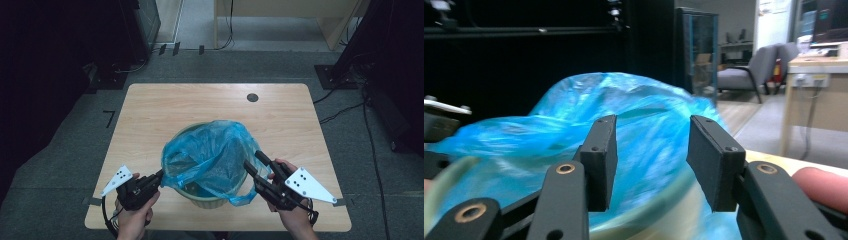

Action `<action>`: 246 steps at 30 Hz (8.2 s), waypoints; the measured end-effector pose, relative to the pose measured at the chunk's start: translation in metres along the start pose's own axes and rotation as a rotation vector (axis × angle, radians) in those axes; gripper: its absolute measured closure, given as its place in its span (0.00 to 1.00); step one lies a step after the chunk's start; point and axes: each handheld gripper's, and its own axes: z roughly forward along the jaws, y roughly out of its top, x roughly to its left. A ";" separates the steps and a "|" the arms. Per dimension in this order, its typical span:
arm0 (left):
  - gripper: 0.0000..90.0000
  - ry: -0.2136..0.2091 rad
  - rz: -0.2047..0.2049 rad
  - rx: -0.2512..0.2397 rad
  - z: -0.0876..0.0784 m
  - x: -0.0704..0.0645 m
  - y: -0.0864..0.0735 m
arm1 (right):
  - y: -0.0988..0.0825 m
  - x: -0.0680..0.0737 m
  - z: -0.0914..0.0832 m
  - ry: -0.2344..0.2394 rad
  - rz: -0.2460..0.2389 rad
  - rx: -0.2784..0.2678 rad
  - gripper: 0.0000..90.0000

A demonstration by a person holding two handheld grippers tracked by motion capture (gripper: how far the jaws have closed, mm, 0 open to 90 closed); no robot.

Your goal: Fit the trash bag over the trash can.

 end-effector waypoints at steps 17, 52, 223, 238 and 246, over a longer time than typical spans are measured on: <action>0.99 -0.024 -0.049 -0.011 -0.005 -0.027 -0.023 | -0.040 0.043 -0.019 0.045 -0.121 -0.010 0.29; 0.99 -0.120 -0.197 -0.102 -0.034 0.012 -0.017 | -0.076 -0.006 -0.017 -0.005 -0.151 0.164 1.00; 0.99 0.362 -0.010 -0.134 0.068 0.050 0.033 | -0.025 -0.063 0.080 -0.273 -0.144 0.121 1.00; 0.99 0.390 -0.031 0.007 0.097 0.056 -0.001 | -0.048 -0.078 0.106 -0.268 0.042 0.186 1.00; 0.99 0.405 -0.070 0.083 0.101 0.059 -0.012 | -0.045 -0.077 0.105 -0.257 0.061 0.164 1.00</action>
